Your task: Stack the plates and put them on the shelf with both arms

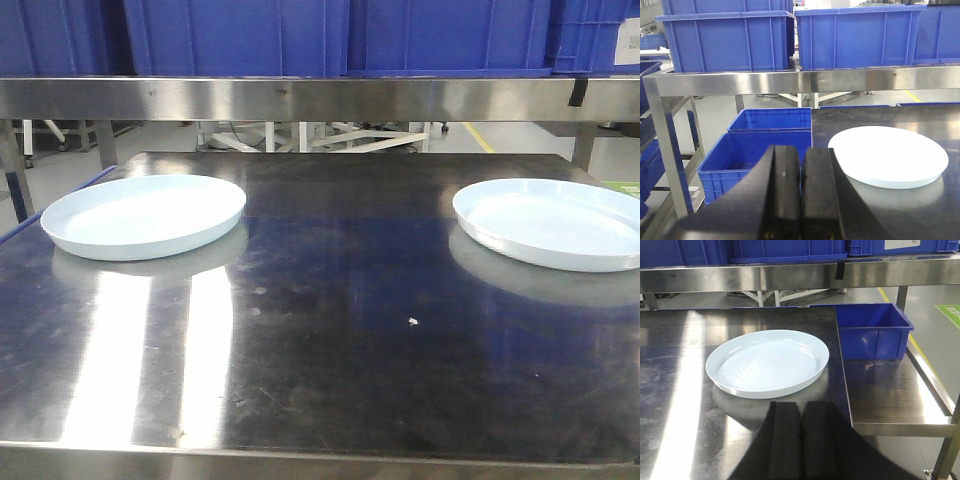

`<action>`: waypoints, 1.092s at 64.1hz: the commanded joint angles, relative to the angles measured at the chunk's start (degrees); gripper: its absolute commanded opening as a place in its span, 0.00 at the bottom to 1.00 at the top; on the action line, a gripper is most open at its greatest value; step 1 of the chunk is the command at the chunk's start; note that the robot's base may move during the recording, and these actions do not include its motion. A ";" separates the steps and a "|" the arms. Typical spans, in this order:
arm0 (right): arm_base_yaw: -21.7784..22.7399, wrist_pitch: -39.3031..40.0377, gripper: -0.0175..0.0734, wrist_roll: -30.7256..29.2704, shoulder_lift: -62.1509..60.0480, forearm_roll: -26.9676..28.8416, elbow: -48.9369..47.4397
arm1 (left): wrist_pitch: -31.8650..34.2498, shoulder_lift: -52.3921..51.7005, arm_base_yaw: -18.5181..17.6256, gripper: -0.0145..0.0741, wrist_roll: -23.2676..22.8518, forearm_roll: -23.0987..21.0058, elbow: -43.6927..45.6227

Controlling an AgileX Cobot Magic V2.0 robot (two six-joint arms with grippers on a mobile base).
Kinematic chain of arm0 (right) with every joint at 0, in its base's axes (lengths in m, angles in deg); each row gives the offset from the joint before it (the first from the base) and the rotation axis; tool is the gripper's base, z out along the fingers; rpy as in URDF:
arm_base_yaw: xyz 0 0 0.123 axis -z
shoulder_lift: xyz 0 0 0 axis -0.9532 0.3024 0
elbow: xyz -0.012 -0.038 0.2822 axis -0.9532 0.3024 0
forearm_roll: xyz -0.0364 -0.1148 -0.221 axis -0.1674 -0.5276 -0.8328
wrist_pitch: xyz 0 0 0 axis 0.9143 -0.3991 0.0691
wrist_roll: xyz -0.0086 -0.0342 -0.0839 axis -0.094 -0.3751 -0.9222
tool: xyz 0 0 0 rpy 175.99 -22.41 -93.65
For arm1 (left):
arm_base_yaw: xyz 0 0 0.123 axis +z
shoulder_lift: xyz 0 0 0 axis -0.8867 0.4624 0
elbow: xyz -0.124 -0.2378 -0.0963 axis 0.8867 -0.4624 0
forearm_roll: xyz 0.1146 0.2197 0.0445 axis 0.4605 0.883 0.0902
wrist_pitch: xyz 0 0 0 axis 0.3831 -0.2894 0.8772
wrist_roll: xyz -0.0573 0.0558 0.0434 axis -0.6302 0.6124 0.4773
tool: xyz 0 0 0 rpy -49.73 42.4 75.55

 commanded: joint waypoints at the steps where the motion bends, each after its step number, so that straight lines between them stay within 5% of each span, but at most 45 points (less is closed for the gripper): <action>1: 0.34 4.75 0.25 -0.11 -1.06 0.00 -0.01 | 4.58 -1.10 -0.14 0.26 -0.27 -0.14 -0.16; 20: 0.34 4.75 0.25 -0.11 -1.06 0.00 -0.01 | 3.41 -0.77 -0.14 0.26 -0.27 -1.20 1.10; 34: 0.34 4.75 0.25 -0.11 -1.06 0.00 -0.01 | -3.98 3.07 -0.14 0.26 -0.27 -1.62 8.34; 70: 0.34 4.75 0.25 -0.11 -1.06 0.00 -0.01 | -14.62 34.60 -0.14 0.26 -0.27 -1.70 29.15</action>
